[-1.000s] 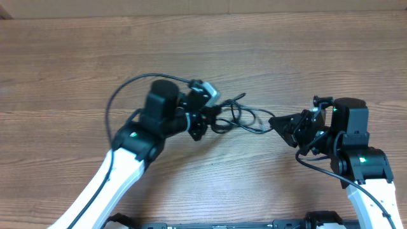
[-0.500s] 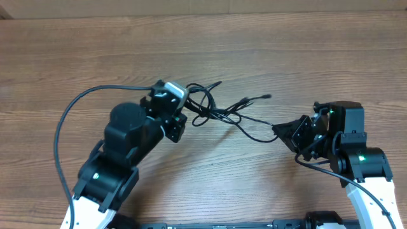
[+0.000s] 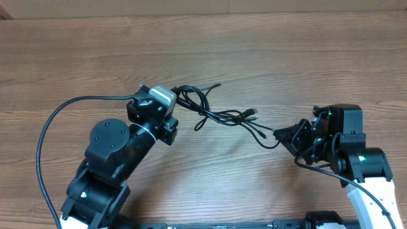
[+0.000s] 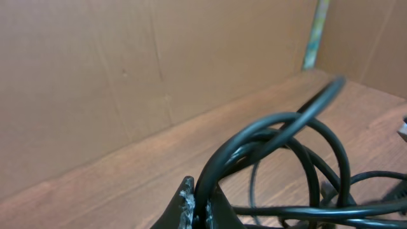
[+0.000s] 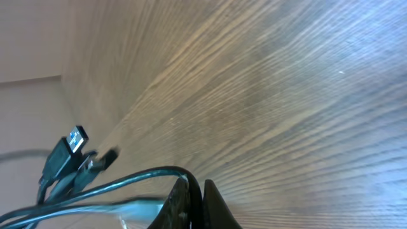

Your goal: Untangle cables

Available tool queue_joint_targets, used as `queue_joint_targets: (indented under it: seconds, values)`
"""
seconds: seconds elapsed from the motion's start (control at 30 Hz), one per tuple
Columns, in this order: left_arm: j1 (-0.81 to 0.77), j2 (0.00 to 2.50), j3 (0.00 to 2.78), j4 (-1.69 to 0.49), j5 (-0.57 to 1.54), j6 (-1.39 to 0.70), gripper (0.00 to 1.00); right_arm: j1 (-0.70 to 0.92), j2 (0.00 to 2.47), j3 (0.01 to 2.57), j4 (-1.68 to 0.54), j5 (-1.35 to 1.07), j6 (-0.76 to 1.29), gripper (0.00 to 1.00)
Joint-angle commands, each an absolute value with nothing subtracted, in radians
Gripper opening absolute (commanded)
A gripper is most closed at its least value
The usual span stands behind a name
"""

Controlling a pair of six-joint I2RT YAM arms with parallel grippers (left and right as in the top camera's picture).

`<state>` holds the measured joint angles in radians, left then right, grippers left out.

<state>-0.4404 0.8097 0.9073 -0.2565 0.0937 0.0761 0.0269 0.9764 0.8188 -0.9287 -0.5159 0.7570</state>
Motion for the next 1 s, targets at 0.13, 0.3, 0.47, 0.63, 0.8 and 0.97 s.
queue_joint_targets:
  seconds: [0.13, 0.3, 0.47, 0.63, 0.8, 0.97]
  values:
    - [-0.419, 0.756, 0.913, -0.201, -0.019, 0.062, 0.04, 0.021, 0.979, 0.833, -0.992, -0.347, 0.723, 0.04]
    - [-0.419, 0.756, 0.913, -0.229, -0.019, 0.052, 0.04, 0.021, 0.978, 0.833, -0.989, -0.352, 0.724, 0.19]
    - [-0.419, 0.756, 0.913, -0.258, -0.019, 0.052, 0.04, 0.021, 0.978, 0.833, -0.964, -0.396, 0.724, 0.62]
    - [-0.419, 0.756, 0.913, -0.292, -0.019, 0.052, 0.04, 0.021, 0.978, 0.833, -0.908, -0.489, 0.724, 0.90]
    - [-0.419, 0.756, 0.913, -0.319, 0.023, 0.052, 0.04, 0.021, 0.978, 0.833, -0.818, -0.686, 0.736, 0.95]
    - [-0.419, 0.756, 0.913, -0.317, 0.164, 0.045, 0.04, 0.021, 0.978, 0.833, -0.739, -0.800, 0.927, 1.00]
